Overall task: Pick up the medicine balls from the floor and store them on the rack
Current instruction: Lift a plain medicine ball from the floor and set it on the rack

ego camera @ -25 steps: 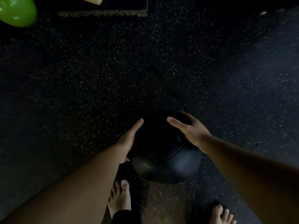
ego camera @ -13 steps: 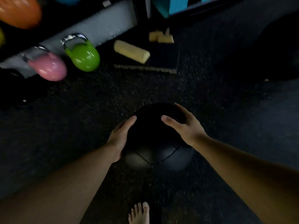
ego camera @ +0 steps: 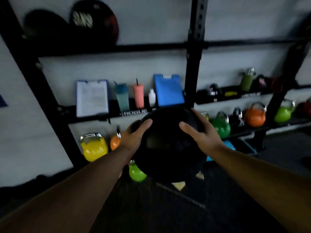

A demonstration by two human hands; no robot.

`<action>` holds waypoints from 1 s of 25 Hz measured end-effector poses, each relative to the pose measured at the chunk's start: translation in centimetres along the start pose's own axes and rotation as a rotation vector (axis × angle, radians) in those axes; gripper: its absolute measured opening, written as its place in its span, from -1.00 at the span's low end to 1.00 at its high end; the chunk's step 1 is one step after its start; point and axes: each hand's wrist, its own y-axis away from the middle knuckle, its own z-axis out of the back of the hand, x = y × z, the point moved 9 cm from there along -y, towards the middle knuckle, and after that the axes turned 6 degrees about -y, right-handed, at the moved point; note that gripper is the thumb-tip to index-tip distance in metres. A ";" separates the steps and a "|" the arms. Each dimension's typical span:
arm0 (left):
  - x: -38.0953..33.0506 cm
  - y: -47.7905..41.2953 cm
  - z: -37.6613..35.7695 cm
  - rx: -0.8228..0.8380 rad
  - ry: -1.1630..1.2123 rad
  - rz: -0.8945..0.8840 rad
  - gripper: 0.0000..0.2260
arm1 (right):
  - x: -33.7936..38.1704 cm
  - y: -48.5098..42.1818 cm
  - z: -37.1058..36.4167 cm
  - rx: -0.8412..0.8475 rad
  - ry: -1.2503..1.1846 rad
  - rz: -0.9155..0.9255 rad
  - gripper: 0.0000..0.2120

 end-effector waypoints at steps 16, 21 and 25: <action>-38.0 -8.7 7.1 -0.076 -0.116 -0.485 -0.06 | 33.0 -18.3 -2.4 0.029 0.016 0.444 0.08; -38.0 -18.5 2.9 -0.153 -0.212 -0.480 -0.25 | 27.1 -29.1 -0.5 0.008 -0.041 0.455 0.09; -37.8 -26.8 0.8 -0.266 -0.218 -0.466 -0.09 | 24.6 -38.9 -0.3 0.064 -0.050 0.469 0.09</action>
